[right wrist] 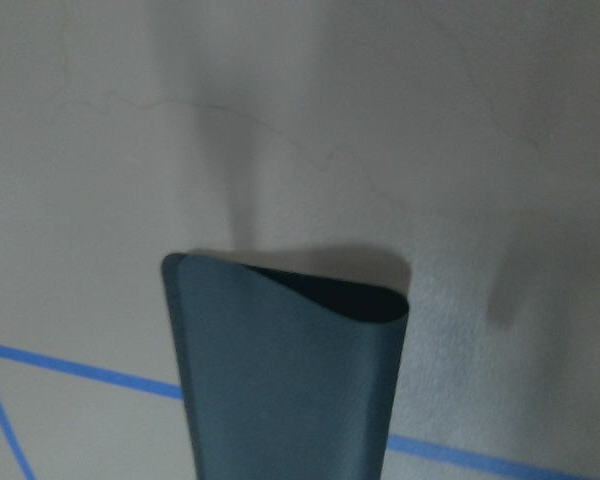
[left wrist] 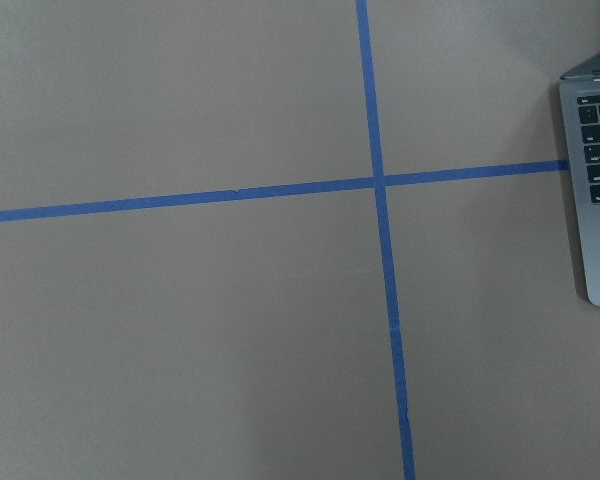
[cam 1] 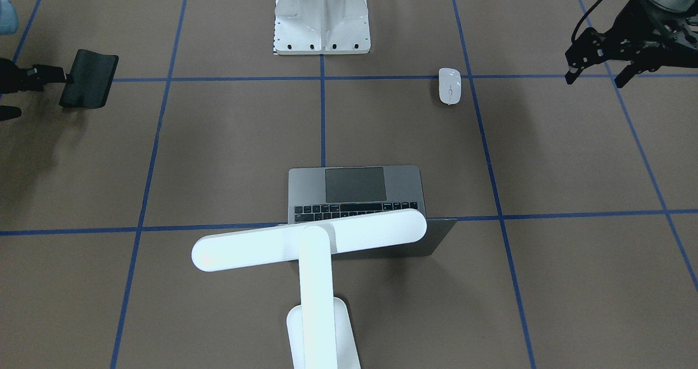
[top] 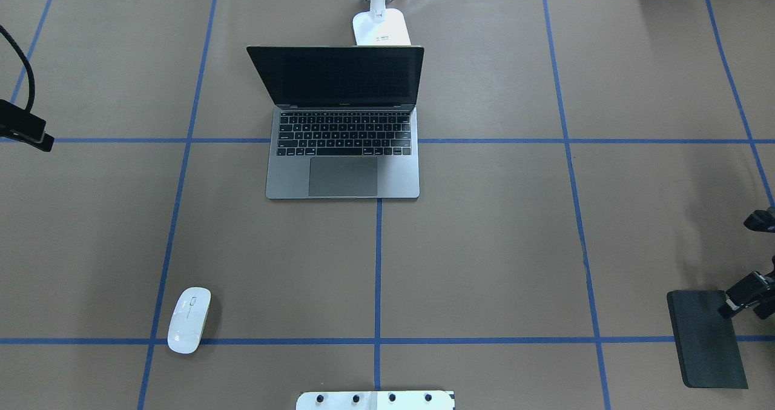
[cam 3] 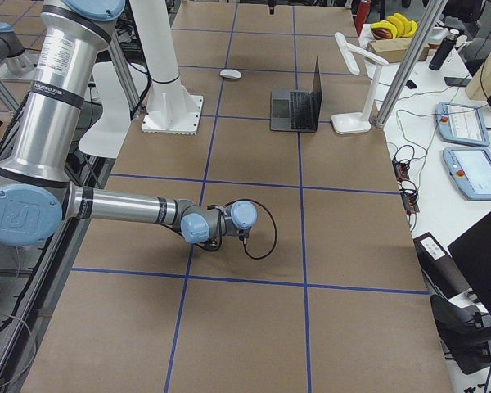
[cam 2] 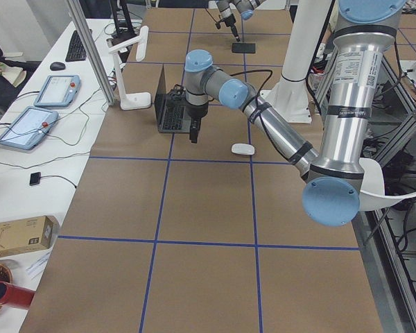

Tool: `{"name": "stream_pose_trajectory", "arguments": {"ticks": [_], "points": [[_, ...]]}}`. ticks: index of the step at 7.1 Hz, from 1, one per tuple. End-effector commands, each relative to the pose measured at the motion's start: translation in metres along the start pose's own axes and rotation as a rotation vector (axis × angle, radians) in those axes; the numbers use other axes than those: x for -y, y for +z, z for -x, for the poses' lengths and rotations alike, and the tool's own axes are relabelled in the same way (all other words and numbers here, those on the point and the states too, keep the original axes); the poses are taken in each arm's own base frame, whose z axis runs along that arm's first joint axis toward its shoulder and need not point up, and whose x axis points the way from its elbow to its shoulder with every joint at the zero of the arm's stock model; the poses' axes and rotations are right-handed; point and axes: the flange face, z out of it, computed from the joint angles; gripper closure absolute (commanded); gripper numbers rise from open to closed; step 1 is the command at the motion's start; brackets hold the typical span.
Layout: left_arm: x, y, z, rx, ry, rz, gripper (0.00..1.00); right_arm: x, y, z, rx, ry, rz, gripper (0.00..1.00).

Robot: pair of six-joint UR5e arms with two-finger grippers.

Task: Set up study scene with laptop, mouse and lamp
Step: 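Lower the right gripper and grasp the black mouse pad's edge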

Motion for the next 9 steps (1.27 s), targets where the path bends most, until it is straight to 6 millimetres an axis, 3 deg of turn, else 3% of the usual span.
{"name": "stream_pose_trajectory", "arguments": {"ticks": [1, 2, 6, 7, 9], "points": [[-0.003, -0.003, 0.000, -0.001, 0.002, -0.002, 0.01, 0.005, 0.008, 0.011, 0.029, 0.048, -0.033, 0.00], [-0.004, -0.002, 0.001, 0.000, -0.001, -0.002, 0.01, 0.008, 0.007, 0.024, 0.038, 0.055, -0.042, 0.00], [-0.004, -0.003, 0.002, 0.000, -0.001, -0.004, 0.01, 0.011, 0.006, 0.033, 0.041, 0.019, -0.044, 0.01], [-0.003, -0.003, 0.002, 0.000, -0.002, -0.003, 0.01, 0.011, 0.006, 0.035, 0.042, 0.010, -0.045, 0.09], [-0.003, -0.003, 0.002, 0.000, -0.002, -0.003, 0.01, 0.008, 0.003, 0.042, 0.066, 0.012, -0.033, 0.52]]}}
